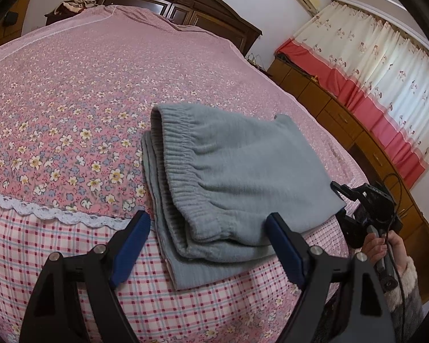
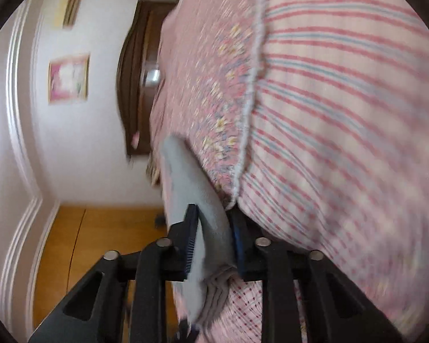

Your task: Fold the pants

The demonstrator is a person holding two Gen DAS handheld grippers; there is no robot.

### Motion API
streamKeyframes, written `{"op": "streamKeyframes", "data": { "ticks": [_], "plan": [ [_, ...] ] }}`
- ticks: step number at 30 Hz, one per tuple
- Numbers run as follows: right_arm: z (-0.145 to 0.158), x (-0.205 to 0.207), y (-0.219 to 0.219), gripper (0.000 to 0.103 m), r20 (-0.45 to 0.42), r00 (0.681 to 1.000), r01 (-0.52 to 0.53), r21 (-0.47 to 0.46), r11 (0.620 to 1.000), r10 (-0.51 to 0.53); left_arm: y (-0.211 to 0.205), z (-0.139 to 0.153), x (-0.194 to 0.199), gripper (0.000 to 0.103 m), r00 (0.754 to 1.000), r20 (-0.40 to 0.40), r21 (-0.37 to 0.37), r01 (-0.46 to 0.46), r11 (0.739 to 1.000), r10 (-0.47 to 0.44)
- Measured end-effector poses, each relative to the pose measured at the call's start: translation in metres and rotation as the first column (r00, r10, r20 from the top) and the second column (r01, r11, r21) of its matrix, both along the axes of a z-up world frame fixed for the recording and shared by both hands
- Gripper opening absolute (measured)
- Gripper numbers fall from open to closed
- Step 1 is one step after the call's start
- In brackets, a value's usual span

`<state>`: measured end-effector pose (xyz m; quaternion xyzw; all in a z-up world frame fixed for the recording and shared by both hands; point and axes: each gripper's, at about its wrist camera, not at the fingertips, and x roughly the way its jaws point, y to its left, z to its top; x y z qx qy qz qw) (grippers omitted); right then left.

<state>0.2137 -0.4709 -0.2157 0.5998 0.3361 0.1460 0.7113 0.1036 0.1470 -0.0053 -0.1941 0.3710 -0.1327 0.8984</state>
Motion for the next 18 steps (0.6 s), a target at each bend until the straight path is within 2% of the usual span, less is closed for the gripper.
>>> {"op": "streamKeyframes", "data": {
  "ticks": [3,6,10,15,18],
  "plan": [
    [0.011,-0.013,0.011,0.015,0.028,0.996,0.089,-0.12,0.989,-0.086,-0.001,-0.003,0.0,0.086,1.0,0.007,0.007,0.002,1.0,-0.002],
    [0.02,-0.02,0.015,0.014,0.05,0.993,0.118,-0.166,0.979,-0.111,-0.001,-0.005,-0.003,0.086,1.0,0.016,0.009,0.011,1.0,-0.011],
    [0.042,-0.011,0.031,0.013,0.052,0.995,0.095,-0.245,0.965,-0.085,0.002,-0.007,-0.006,0.086,1.0,0.016,-0.008,0.003,1.0,-0.003],
    [0.079,-0.006,0.04,0.012,0.049,0.998,0.056,-0.425,0.903,-0.039,0.001,-0.006,-0.007,0.086,1.0,0.019,-0.001,0.001,1.0,-0.001],
    [0.095,0.004,0.051,0.012,0.055,0.998,0.052,-0.469,0.882,-0.03,0.001,-0.007,-0.006,0.086,1.0,0.015,-0.01,0.002,1.0,-0.002]
  ]
}}
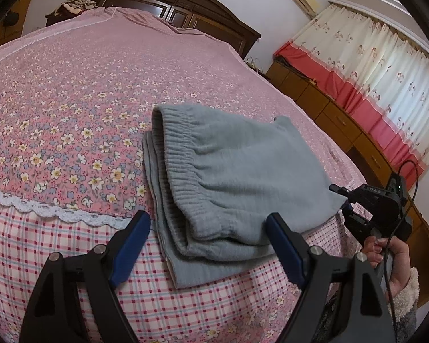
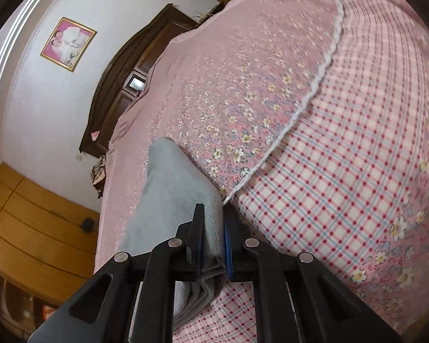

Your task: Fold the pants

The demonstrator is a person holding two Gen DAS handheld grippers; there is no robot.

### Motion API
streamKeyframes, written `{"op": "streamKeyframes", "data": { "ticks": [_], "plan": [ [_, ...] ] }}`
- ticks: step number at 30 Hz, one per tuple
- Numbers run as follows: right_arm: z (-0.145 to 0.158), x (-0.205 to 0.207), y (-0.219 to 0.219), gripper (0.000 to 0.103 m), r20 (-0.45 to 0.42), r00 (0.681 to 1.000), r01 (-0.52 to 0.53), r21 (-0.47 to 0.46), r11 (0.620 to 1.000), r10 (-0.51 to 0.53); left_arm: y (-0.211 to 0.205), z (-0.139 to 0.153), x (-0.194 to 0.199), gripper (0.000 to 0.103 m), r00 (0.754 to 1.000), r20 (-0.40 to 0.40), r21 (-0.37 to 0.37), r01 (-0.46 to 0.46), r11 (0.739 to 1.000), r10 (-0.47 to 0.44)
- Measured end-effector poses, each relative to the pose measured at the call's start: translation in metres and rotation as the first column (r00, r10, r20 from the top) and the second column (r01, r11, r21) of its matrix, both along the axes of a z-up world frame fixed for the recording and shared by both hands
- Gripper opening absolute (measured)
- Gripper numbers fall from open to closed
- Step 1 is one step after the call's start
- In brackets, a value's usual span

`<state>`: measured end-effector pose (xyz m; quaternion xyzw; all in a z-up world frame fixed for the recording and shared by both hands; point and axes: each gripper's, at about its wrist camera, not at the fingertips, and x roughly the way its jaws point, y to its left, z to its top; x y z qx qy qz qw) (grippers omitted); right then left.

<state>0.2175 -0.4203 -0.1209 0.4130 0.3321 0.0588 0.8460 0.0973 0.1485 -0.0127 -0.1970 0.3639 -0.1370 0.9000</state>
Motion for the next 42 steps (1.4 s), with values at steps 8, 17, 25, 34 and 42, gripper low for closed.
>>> {"op": "streamKeyframes", "data": {
  "ticks": [8,17,25,34,42],
  "plan": [
    [0.022,0.016,0.01,0.012,0.004,1.0,-0.027,-0.057,0.998,0.027,0.007,0.002,-0.001,0.086,1.0,-0.001,-0.018,-0.002,1.0,0.002],
    [0.059,0.023,0.038,0.013,0.012,0.999,-0.028,-0.174,0.984,0.03,0.025,0.004,-0.005,0.086,1.0,0.0,-0.036,-0.013,0.999,0.013],
    [0.091,0.028,0.073,0.013,0.018,0.999,-0.037,-0.358,0.933,0.047,0.052,0.014,-0.021,0.086,0.998,0.046,-0.034,-0.043,0.999,0.044],
    [0.111,0.023,0.097,0.012,0.019,0.996,-0.069,-0.457,0.887,0.088,0.084,0.02,-0.037,0.086,0.994,0.084,-0.083,-0.06,0.995,0.067],
    [0.163,0.016,0.174,0.012,0.163,0.953,-0.091,-0.646,0.758,0.254,0.089,0.029,-0.044,0.086,0.991,0.105,-0.084,-0.076,0.994,0.085]
  ]
}}
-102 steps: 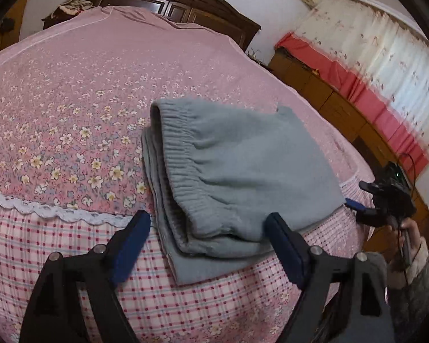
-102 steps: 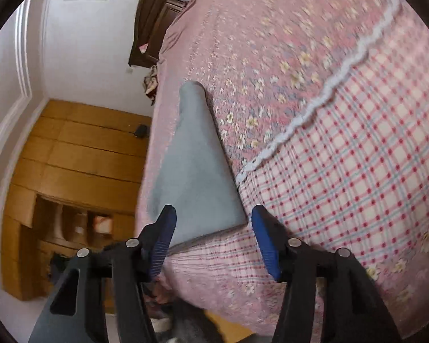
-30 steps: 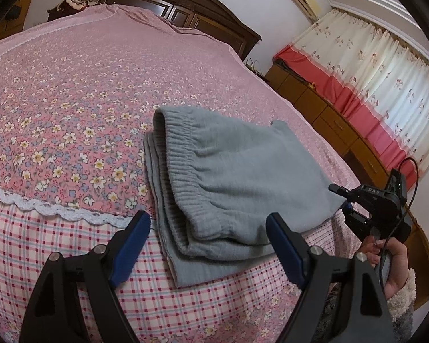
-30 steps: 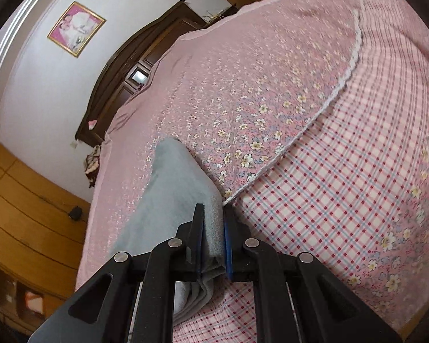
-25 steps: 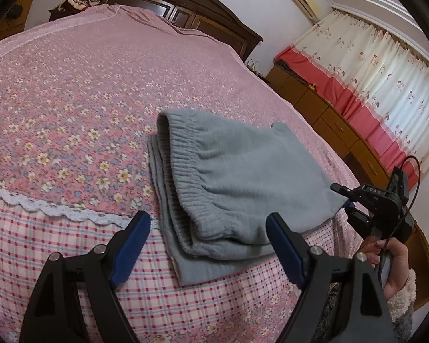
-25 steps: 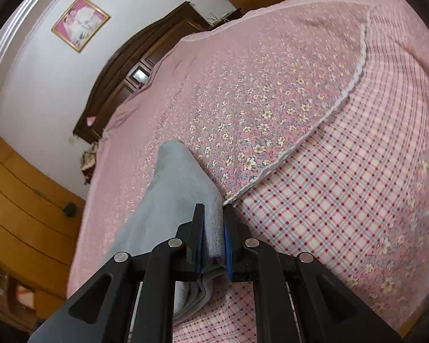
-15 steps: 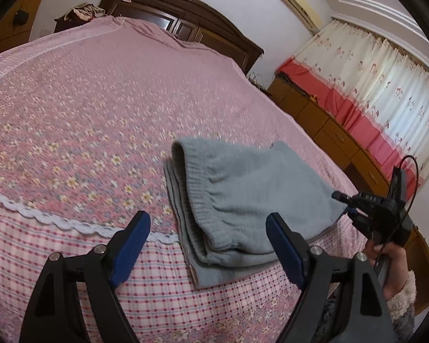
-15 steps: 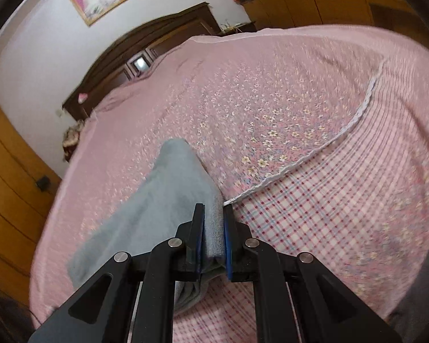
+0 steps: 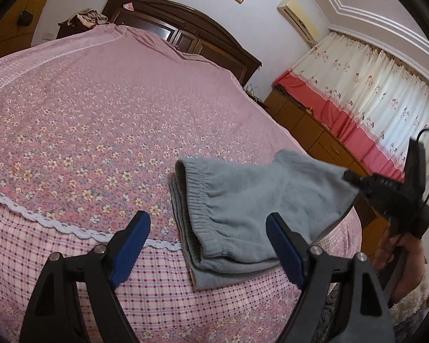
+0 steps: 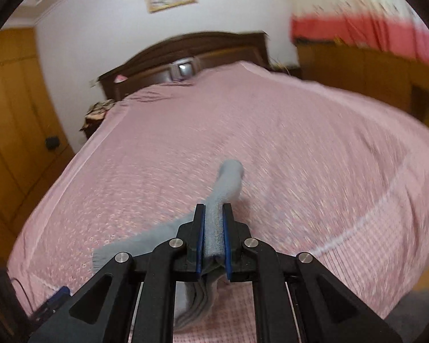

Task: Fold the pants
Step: 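Grasp the stack edge with the right gripper and lift it toward the left gripper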

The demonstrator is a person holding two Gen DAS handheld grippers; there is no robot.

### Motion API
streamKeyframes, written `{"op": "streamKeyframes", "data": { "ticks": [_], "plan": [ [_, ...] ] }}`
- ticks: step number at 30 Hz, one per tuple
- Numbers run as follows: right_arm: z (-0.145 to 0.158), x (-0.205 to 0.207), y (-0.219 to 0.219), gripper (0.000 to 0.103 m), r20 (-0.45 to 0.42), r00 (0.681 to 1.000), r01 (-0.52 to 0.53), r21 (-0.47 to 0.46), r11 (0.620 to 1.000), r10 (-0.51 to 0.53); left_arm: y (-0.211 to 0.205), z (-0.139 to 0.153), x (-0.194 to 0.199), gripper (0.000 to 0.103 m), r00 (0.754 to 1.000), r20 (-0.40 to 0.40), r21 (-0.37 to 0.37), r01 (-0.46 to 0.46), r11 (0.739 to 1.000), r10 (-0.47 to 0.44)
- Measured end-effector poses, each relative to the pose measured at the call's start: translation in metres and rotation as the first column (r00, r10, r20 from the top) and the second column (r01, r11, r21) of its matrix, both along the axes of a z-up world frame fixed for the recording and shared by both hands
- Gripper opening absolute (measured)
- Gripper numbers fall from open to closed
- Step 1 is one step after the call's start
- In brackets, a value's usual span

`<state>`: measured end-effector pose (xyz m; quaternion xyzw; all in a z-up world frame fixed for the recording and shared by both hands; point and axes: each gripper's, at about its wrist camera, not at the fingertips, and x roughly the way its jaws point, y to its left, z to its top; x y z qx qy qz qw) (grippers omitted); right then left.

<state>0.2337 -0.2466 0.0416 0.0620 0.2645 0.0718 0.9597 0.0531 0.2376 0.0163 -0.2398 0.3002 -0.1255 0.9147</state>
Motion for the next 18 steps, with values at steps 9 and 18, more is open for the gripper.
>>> {"op": "streamKeyframes", "data": {
  "ticks": [9,18],
  "plan": [
    [-0.024,-0.04,0.108,0.011,0.149,0.921,-0.281,-0.389,0.877,0.361,0.025,-0.002,-0.011,0.086,0.999,-0.003,-0.05,-0.048,0.998,0.048],
    [-0.113,-0.094,0.184,0.011,0.042,0.817,-0.395,-0.686,0.611,0.575,0.044,-0.008,-0.009,0.086,0.986,-0.078,-0.031,-0.151,0.988,0.148]
  ]
}}
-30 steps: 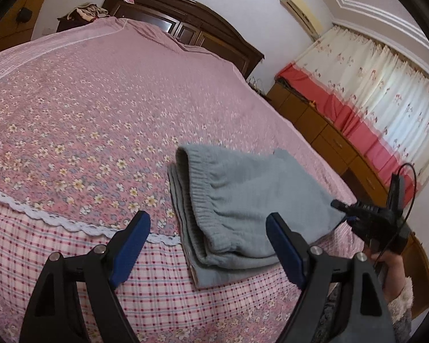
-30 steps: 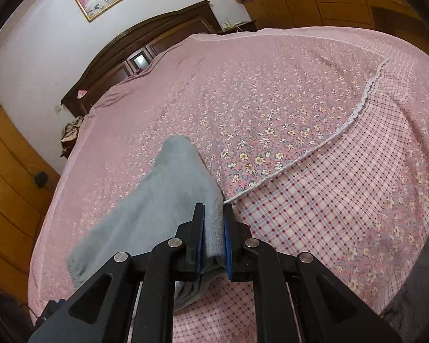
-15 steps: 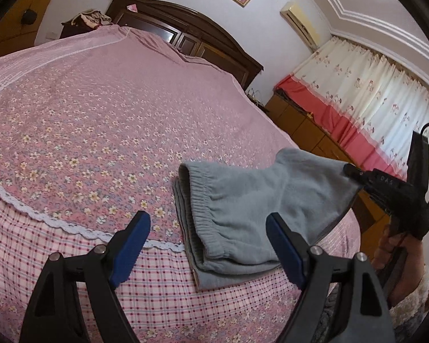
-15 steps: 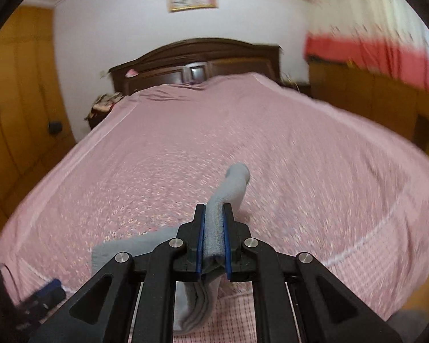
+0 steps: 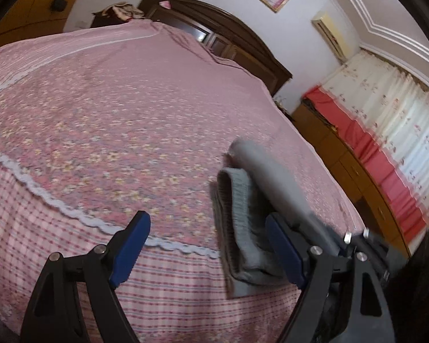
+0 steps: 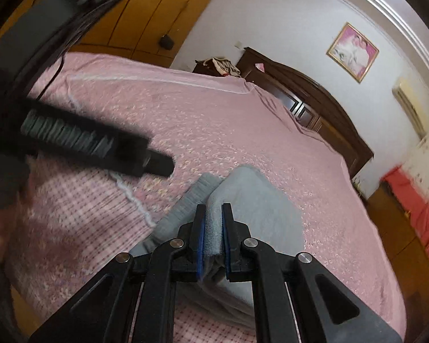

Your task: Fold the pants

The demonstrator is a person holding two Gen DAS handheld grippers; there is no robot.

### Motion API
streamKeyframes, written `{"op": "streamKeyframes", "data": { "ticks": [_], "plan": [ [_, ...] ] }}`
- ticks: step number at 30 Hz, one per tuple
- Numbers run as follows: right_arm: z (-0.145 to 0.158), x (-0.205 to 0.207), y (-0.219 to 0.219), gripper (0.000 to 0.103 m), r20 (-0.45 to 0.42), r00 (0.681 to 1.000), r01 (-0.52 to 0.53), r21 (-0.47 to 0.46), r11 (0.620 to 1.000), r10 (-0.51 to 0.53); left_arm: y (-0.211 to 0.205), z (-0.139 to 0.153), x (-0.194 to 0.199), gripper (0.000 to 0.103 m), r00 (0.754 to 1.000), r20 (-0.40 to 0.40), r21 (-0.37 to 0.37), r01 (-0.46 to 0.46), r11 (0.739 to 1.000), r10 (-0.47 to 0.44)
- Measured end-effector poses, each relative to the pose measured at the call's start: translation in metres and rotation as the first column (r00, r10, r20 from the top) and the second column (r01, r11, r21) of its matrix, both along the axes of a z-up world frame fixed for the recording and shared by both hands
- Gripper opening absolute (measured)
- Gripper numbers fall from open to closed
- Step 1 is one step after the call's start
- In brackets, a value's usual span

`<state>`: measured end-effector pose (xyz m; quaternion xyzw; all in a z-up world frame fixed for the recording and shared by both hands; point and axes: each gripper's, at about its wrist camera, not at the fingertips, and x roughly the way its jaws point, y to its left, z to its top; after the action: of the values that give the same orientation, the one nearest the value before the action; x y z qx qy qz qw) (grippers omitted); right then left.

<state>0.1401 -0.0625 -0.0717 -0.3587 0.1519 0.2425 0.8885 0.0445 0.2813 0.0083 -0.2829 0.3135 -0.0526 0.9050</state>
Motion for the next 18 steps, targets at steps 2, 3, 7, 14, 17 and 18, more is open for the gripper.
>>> {"op": "streamKeyframes", "data": {
  "ticks": [2,3,7,14,17,18],
  "plan": [
    [-0.003,-0.004,0.001,0.011,0.012,1.0,-0.005,-0.008,1.0,0.005,0.009,-0.002,-0.002,0.086,1.0,-0.01,-0.014,-0.02,1.0,0.02],
    [-0.004,-0.008,-0.002,0.011,0.033,0.999,-0.012,-0.01,1.0,0.013,0.011,-0.002,-0.002,0.086,1.0,-0.016,-0.026,-0.027,0.999,0.027],
    [0.004,-0.029,-0.006,0.011,0.135,0.989,-0.07,0.014,0.997,0.068,0.02,-0.003,-0.004,0.086,1.0,-0.013,-0.046,-0.026,0.999,0.026],
    [-0.038,-0.037,0.013,0.011,0.131,0.984,-0.102,-0.149,0.984,0.121,0.019,0.0,-0.004,0.086,0.999,-0.023,-0.038,-0.029,0.999,0.029],
    [-0.034,-0.045,0.013,0.011,0.154,0.979,-0.112,-0.122,0.986,0.13,0.015,0.001,-0.001,0.086,0.999,-0.031,-0.037,-0.033,0.999,0.032],
    [-0.036,-0.046,0.014,0.011,0.153,0.978,-0.124,-0.122,0.985,0.142,0.015,0.0,-0.001,0.086,0.999,-0.032,-0.039,-0.033,0.999,0.032]
  ]
}}
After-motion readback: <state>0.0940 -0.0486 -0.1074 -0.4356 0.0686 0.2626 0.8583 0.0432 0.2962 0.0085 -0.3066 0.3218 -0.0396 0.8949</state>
